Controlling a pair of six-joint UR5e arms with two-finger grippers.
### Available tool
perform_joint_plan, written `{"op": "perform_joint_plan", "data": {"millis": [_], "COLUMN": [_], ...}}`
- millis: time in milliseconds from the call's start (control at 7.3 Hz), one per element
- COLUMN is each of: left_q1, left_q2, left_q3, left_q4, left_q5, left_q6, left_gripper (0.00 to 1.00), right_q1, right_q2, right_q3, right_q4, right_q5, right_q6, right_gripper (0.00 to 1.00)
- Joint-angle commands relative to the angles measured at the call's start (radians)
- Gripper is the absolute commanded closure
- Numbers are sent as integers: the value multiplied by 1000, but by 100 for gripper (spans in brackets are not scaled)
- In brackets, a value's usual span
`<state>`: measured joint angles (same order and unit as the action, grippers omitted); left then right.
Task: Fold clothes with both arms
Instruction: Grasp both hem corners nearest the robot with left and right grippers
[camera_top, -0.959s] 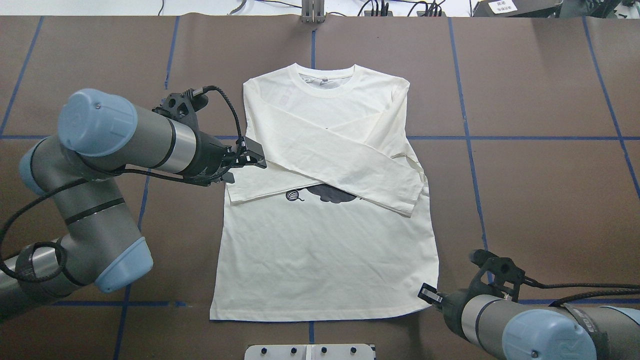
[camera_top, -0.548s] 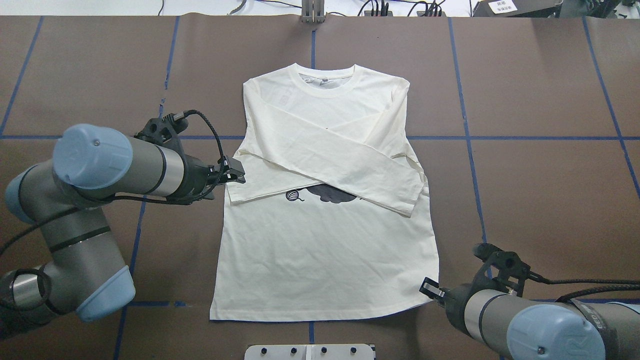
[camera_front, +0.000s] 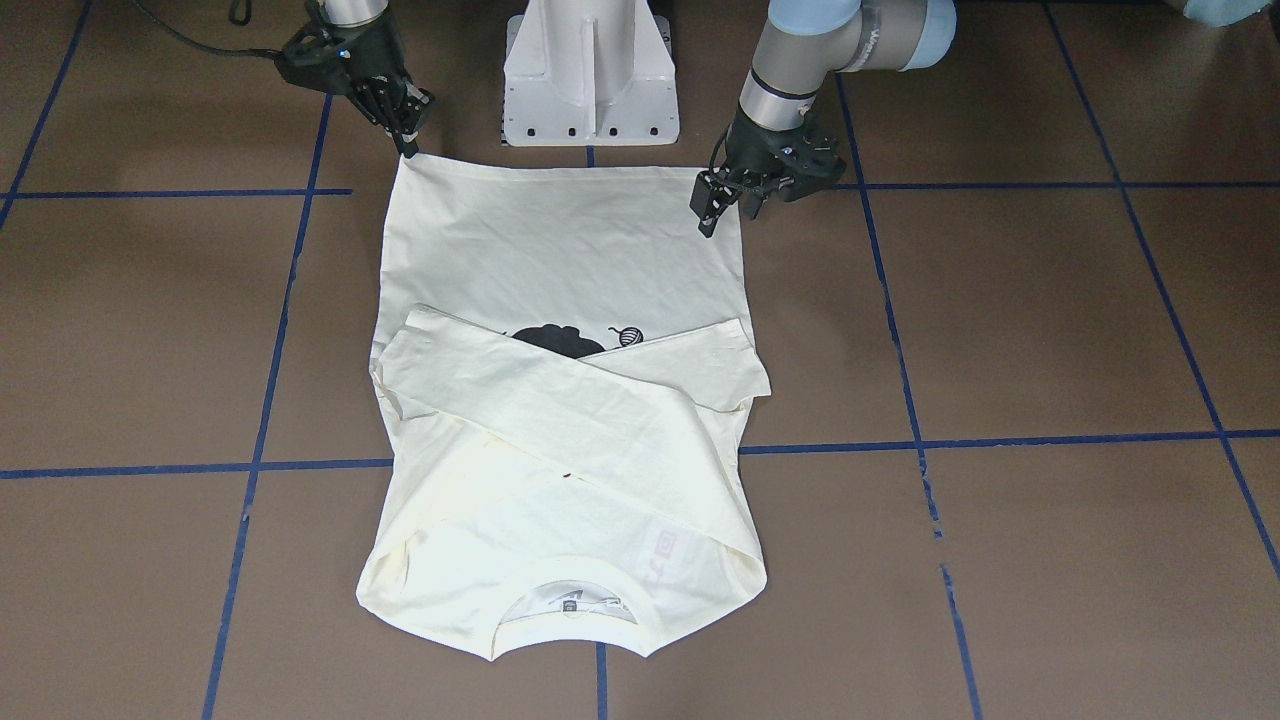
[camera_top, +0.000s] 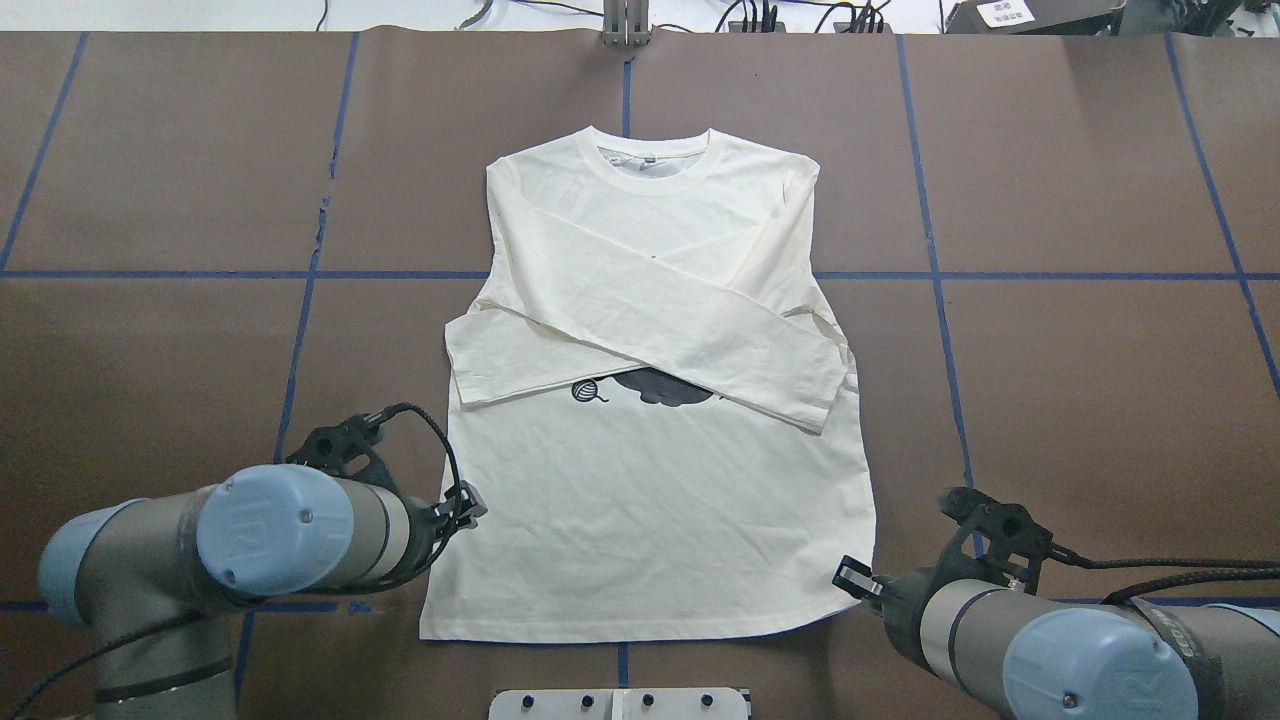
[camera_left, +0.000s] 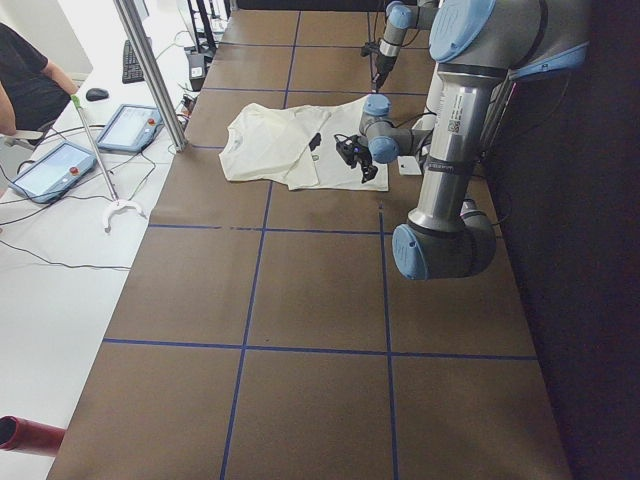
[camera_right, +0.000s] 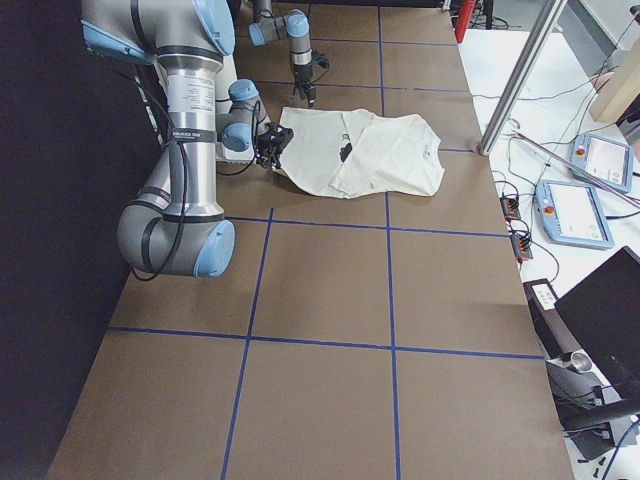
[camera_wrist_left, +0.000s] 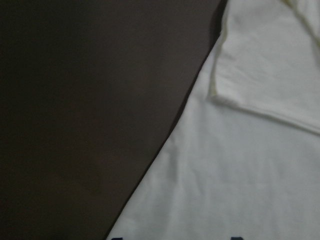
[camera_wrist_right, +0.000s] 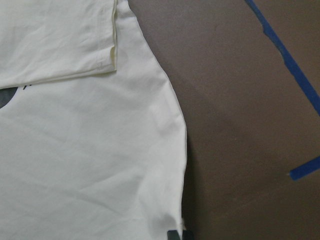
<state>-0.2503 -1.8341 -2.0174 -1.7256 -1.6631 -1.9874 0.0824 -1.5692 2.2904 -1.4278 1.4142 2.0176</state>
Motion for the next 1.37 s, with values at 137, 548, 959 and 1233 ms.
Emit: {"op": "perform_joint_plan", "data": {"millis": [137, 548, 959, 1233], "left_q1": [92, 121, 123, 128], "left_q2": [27, 33, 45, 46], "left_q3": [-17, -8, -6, -4], "left_q4": [17, 20, 18, 20], "left_q5": [25, 25, 25, 25], "left_q6": [-74, -74, -71, -74], "left_gripper": [30, 35, 42, 59], "right_q1": [-1, -3, -3, -3], "right_q2": [-3, -3, -5, -5], "right_q3": [-3, -3, -3, 0], "right_q4": [0, 0, -2, 0], "right_q5": [0, 0, 0, 2], "right_q6": [0, 1, 0, 0], "right_gripper": [100, 100, 100, 100]}}
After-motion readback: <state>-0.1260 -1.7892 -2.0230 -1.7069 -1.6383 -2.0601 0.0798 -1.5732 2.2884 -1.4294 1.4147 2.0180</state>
